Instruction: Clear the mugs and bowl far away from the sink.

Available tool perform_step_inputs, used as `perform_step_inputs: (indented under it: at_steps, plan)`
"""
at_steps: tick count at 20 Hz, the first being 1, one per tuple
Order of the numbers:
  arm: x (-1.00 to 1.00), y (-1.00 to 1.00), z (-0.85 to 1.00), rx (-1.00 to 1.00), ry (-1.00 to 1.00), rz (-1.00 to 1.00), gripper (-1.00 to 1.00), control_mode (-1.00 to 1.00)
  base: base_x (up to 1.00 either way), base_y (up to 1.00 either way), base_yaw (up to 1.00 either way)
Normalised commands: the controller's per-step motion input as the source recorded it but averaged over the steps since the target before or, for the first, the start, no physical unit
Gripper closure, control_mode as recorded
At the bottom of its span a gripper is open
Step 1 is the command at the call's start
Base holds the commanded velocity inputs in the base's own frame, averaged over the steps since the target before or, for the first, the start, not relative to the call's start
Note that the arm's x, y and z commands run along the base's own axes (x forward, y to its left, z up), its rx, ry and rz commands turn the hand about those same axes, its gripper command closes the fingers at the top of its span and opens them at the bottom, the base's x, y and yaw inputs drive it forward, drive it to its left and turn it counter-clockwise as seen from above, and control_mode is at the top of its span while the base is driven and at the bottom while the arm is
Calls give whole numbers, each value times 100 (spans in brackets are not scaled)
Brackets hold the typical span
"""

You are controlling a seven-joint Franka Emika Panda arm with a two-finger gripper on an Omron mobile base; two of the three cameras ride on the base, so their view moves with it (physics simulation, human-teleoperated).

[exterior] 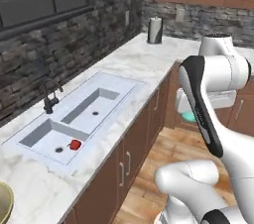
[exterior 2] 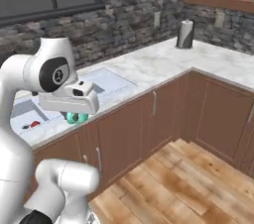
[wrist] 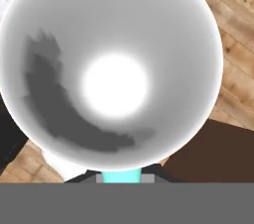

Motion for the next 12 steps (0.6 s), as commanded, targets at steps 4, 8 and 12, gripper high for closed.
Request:
perform_step_inputs:
  at_steps: [4,8,12]
  plan:
    - [0,0,0,0,0,0,100,100,0,0,-99]
    - [0,0,0,0,0,0,100,100,0,0,-98]
    - [0,0,0,0,0,0,100,100,0,0,-97]
